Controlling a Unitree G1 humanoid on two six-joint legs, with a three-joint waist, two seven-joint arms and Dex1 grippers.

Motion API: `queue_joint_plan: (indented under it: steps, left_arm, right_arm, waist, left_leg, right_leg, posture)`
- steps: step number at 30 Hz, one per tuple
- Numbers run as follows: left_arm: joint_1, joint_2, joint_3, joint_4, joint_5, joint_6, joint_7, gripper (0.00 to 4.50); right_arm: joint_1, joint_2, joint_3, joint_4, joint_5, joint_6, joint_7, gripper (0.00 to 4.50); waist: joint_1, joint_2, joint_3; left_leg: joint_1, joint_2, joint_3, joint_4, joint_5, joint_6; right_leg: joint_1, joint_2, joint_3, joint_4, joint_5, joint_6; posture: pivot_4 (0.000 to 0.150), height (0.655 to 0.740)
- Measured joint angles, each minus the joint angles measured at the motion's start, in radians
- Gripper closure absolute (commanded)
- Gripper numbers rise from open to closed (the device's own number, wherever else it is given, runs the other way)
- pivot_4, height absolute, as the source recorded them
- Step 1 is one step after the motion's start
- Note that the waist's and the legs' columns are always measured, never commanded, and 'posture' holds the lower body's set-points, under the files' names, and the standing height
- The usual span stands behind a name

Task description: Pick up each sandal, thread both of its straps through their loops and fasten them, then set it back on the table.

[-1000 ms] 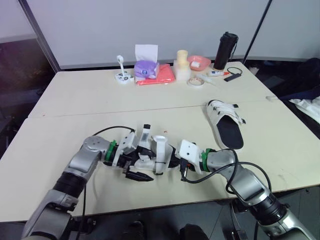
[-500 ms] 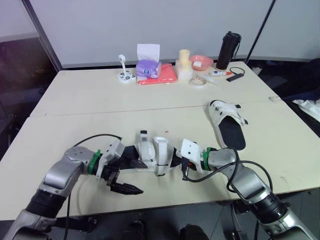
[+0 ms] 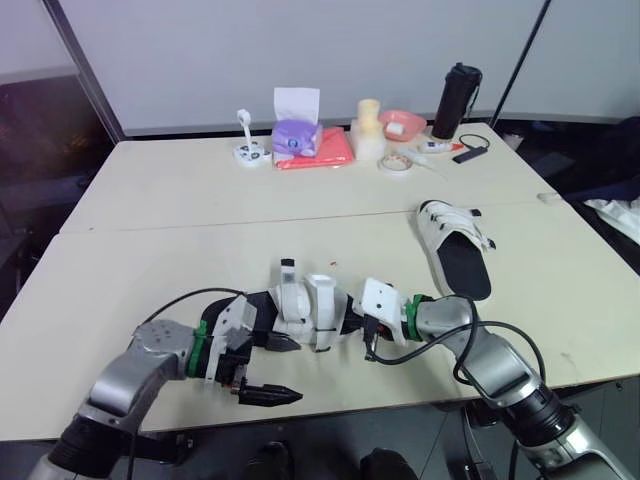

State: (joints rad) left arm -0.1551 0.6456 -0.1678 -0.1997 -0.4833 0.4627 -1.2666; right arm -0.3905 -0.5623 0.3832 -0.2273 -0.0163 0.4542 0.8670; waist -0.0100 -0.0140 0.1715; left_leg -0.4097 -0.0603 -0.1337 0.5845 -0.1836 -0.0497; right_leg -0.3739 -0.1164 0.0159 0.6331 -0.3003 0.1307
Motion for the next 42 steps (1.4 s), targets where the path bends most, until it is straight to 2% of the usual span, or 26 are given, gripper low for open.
queue_joint_plan:
  steps: [7,15,18,24,29,38,42]
  left_arm:
    - [0.004,-0.151,-0.042,0.031,0.065,-0.078,0.136,0.02]
    - [0.004,-0.21,-0.057,0.043,0.083,-0.097,0.185,0.02]
    - [-0.001,-0.225,-0.061,0.055,0.083,-0.096,0.202,1.33]
    - [-0.008,-0.227,-0.061,0.063,0.078,-0.071,0.206,4.43]
    - [-0.006,-0.186,-0.056,0.048,0.052,-0.026,0.179,4.48]
    - [0.023,0.084,-0.061,-0.088,-0.076,0.147,-0.028,4.48]
    - [-0.005,0.094,-0.058,-0.09,-0.11,0.171,-0.053,4.48]
  right_arm:
    - [0.001,0.0,0.002,-0.002,0.0,0.001,0.001,4.5]
    - [0.002,0.0,-0.001,-0.006,-0.001,0.014,0.001,4.5]
    - [0.003,0.0,0.0,-0.007,-0.001,0.014,0.001,4.5]
    - [0.003,0.0,0.002,-0.009,-0.001,0.015,0.002,4.5]
    - [0.002,0.0,0.003,-0.013,-0.001,0.019,0.002,4.5]
    - [0.003,0.0,0.013,-0.027,0.002,0.014,0.015,4.5]
    - [0.003,0.0,0.015,-0.029,0.005,0.01,0.022,4.5]
  waist:
    - [0.002,0.0,0.0]
    - [0.004,0.0,0.0]
    - [0.003,0.0,0.0]
    - [0.001,0.0,0.0]
    - [0.0,0.0,0.0]
    - [-0.008,0.001,0.0]
    - [-0.008,0.001,0.0]
  left_leg:
    - [0.0,0.0,0.0,0.0,0.0,0.0]
    - [0.0,-0.001,0.0,0.004,0.0,0.0]
    - [0.0,-0.001,0.0,0.004,0.0,0.0]
    - [0.0,-0.001,0.0,0.004,0.0,0.0]
    - [0.0,-0.001,0.0,0.004,0.0,0.0]
    - [0.0,0.0,0.001,-0.003,0.0,0.0]
    - [0.0,0.001,0.001,-0.007,0.0,0.0]
  right_leg:
    - [0.0,0.0,0.0,-0.001,0.0,0.0]
    - [0.001,0.0,-0.001,-0.001,0.0,0.0]
    - [0.001,0.0,-0.001,-0.001,0.0,0.0]
    - [0.001,0.0,0.0,-0.001,0.0,0.0]
    - [0.001,0.0,-0.001,-0.001,0.0,0.0]
    - [-0.002,0.0,0.0,-0.002,0.0,-0.001]
    - [-0.003,0.0,0.0,-0.002,0.0,0.0]
  posture:
    - [0.15,0.74]
    - [0.15,0.74]
    - [0.15,0.74]
    - [0.15,0.74]
    - [0.15,0.74]
    - [0.15,0.74]
    - [0.15,0.74]
